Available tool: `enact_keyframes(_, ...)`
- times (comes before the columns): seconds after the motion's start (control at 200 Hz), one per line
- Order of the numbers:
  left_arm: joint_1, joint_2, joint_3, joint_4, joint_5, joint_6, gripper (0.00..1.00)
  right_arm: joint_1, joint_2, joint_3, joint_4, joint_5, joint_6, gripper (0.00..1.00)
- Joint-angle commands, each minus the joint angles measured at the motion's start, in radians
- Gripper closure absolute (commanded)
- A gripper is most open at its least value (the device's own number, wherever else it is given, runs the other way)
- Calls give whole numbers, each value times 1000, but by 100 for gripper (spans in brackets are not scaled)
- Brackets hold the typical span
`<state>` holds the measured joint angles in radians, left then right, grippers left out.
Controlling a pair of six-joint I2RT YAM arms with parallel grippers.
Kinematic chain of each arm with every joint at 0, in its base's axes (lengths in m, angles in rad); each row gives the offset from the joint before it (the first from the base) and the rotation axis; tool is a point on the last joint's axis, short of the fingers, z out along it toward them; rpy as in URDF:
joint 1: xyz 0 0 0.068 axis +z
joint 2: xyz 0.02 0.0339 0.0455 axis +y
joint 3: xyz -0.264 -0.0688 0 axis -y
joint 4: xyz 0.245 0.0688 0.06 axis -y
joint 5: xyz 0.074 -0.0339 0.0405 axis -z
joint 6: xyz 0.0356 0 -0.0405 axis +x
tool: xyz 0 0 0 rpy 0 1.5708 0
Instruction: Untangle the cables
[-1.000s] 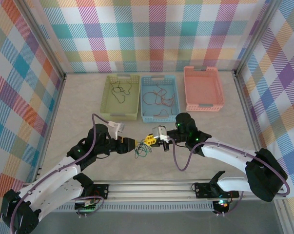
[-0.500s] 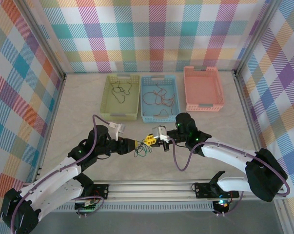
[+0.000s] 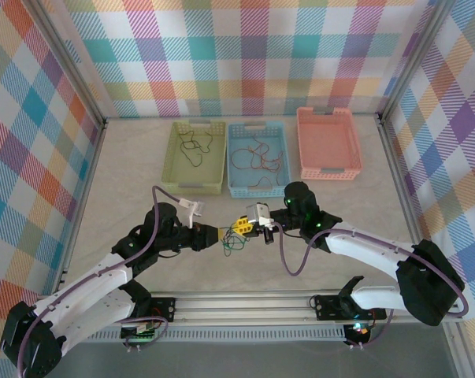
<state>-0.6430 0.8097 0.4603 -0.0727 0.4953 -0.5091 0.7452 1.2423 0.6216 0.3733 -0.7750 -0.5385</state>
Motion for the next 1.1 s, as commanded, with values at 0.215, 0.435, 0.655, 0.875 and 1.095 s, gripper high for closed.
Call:
enact_keyframes(0.215, -9, -86, 57, -271, -366, -30, 100, -38, -47, -38, 98, 149, 109, 100)
enact_keyframes(0.435, 5, -87, 107, -473, -624, -117, 100, -246, -124, -122, 219, 525, 408, 100)
enact_keyframes(0.655, 18, -168, 118, -555, -723, -142, 100, -435, -230, -174, 107, 824, 621, 100)
enact_keyframes(0.875, 25, -211, 118, -577, -725, -134, 100, -495, -246, -184, 123, 765, 678, 100)
enact_keyframes(1.095, 26, -86, 110, -453, -527, -93, 100, -494, -229, -135, 141, 465, 711, 100)
